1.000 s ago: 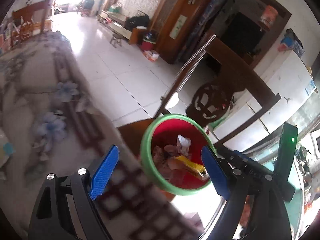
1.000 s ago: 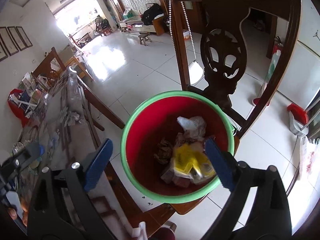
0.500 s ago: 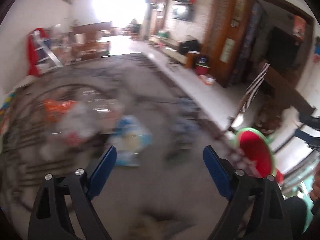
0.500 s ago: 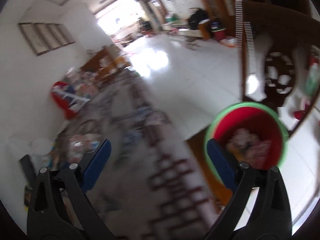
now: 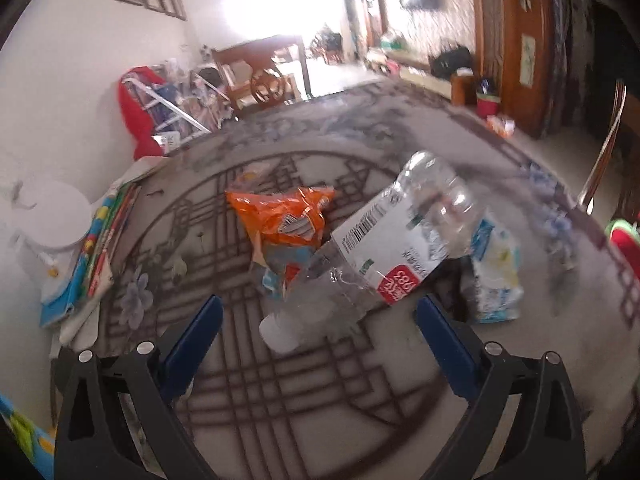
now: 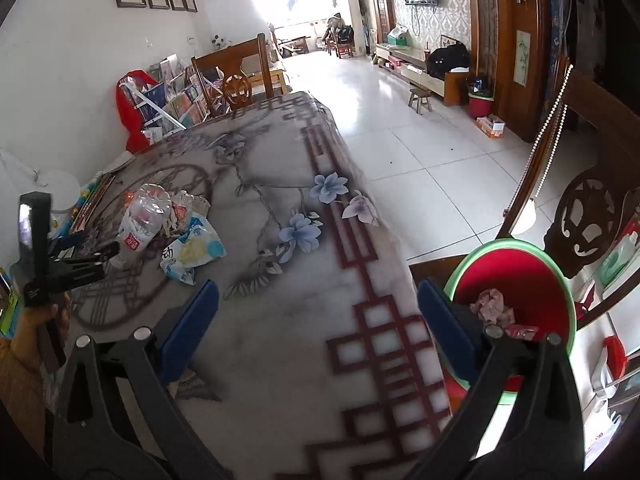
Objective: Collect trash
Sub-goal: 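Move both open tools back toward the clear plastic bottle on the table, then grasp the clear water bottle with the left tool while the right tool grasps the blue-white wrapper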
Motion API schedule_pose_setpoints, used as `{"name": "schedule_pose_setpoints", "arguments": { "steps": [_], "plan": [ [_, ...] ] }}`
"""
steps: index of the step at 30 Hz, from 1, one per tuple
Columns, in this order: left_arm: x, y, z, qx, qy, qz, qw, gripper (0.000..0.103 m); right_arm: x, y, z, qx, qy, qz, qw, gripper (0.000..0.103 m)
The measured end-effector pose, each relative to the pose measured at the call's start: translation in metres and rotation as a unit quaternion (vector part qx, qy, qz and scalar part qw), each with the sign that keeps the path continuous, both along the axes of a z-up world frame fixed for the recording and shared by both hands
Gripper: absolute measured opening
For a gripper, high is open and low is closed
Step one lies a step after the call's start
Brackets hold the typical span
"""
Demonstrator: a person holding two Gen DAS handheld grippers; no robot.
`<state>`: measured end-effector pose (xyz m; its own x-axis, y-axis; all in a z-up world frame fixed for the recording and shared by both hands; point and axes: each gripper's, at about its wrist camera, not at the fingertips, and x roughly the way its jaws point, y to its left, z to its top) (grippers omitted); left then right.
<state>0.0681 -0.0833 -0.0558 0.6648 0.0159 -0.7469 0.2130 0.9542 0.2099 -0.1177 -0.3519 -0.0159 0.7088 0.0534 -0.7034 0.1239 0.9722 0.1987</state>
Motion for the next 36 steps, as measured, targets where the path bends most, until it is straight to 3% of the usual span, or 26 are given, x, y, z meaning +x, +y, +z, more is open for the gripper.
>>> {"name": "schedule_pose_setpoints", "arguments": {
  "steps": [4,8,14,18,21,27,36],
  "plan": [
    [0.012,-0.004,-0.008,-0.011,0.006,0.000,0.9999,0.093,0.001,0.002,0.000,0.004,0.005,0.002,1.000,0.098],
    [0.023,-0.022,-0.013,0.028,-0.003,-0.025,0.9993,0.093,0.002,0.006,-0.002,0.001,0.007,0.009,1.000,0.098],
    [0.038,-0.041,-0.025,0.068,0.015,-0.050,0.9963,0.092,0.001,0.004,-0.003,0.015,0.006,0.015,1.000,0.098],
    [0.038,-0.047,-0.023,0.059,0.020,-0.052,0.9967,0.072,0.000,0.002,-0.003,0.023,0.005,0.015,1.000,0.098],
    [0.033,-0.044,-0.017,0.023,0.028,-0.046,0.9983,0.065,0.000,0.002,-0.002,0.023,0.005,0.015,1.000,0.098],
    [-0.001,-0.012,-0.006,-0.053,0.050,-0.016,0.9972,0.063,0.001,0.002,-0.003,0.017,0.009,0.014,1.000,0.098],
    [-0.083,0.055,0.009,-0.145,0.072,0.074,0.9841,0.063,0.011,0.021,-0.011,-0.028,0.043,0.026,0.998,0.098]
  ]
}}
